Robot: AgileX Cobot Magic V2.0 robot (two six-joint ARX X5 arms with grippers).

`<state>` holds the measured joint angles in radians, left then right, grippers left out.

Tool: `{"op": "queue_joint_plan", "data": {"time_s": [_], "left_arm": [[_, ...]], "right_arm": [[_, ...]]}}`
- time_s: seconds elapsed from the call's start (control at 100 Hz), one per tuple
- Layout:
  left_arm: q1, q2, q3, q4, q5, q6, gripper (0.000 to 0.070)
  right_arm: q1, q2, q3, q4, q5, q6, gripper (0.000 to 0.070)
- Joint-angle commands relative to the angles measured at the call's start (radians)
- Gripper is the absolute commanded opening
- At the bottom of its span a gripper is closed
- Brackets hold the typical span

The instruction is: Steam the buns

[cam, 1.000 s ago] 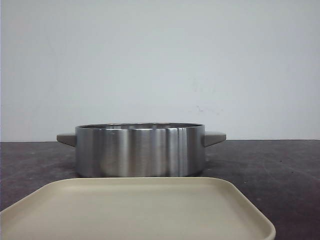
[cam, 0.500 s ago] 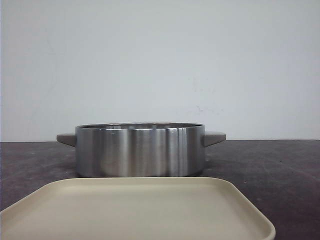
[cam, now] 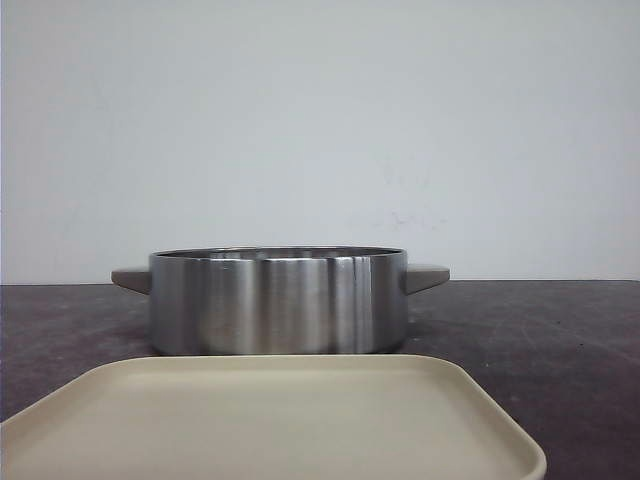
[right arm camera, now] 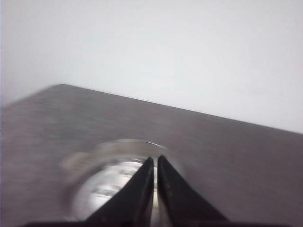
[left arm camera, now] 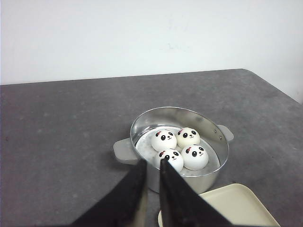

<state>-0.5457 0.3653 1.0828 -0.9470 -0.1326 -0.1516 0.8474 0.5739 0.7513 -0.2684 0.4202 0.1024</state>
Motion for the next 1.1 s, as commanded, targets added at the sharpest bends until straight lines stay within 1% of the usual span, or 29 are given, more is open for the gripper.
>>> {"op": "queue_joint_plan", "data": {"time_s": [0.0, 0.1, 0.16, 0.22, 0.29, 0.39, 0.51, 0.59, 0.68, 0.81, 0.93, 1.09], "left_arm": [[-0.005, 0.002, 0.016, 0.008, -0.002, -0.003, 0.0000], [-0.005, 0.002, 0.016, 0.008, -0.001, -0.003, 0.0000], [-0.005, 0.002, 0.016, 0.008, -0.002, -0.003, 0.0000], [-0.005, 0.002, 0.016, 0.008, -0.002, -0.003, 0.0000], [-0.005, 0.002, 0.016, 0.008, -0.002, -0.003, 0.0000], [-0.005, 0.002, 0.016, 0.008, -0.001, -0.003, 0.0000], [-0.005, 0.002, 0.016, 0.008, -0.002, -0.003, 0.0000], [-0.005, 0.002, 0.016, 0.008, -0.001, -0.003, 0.0000], [-0.005, 0.002, 0.016, 0.008, -0.002, -0.003, 0.0000], [-0.005, 0.002, 0.016, 0.008, -0.002, -0.003, 0.0000], [-0.005, 0.002, 0.016, 0.008, -0.002, -0.003, 0.0000], [-0.005, 0.002, 0.016, 0.008, -0.002, -0.003, 0.0000]], "right_arm": [[-0.129, -0.061, -0.098, 0.068, -0.074, -0.071, 0.0007], [-0.346, -0.199, -0.307, 0.252, -0.266, -0.084, 0.0006], [-0.452, -0.288, -0.419, 0.315, -0.320, -0.077, 0.0006], [-0.528, -0.369, -0.506, 0.327, -0.327, -0.061, 0.0006], [-0.590, -0.444, -0.579, 0.298, -0.328, -0.044, 0.0006], [-0.649, -0.524, -0.666, 0.251, -0.339, 0.003, 0.0006], [-0.692, -0.570, -0.741, 0.263, -0.387, 0.048, 0.0007], [-0.721, -0.570, -0.740, 0.215, -0.403, 0.047, 0.0007], [-0.745, -0.570, -0.739, 0.176, -0.402, 0.045, 0.0007], [-0.752, -0.570, -0.740, 0.125, -0.413, 0.046, 0.0006], [-0.752, -0.570, -0.740, 0.114, -0.459, 0.042, 0.0007], [-0.752, -0.570, -0.740, 0.115, -0.453, 0.043, 0.0007]]}}
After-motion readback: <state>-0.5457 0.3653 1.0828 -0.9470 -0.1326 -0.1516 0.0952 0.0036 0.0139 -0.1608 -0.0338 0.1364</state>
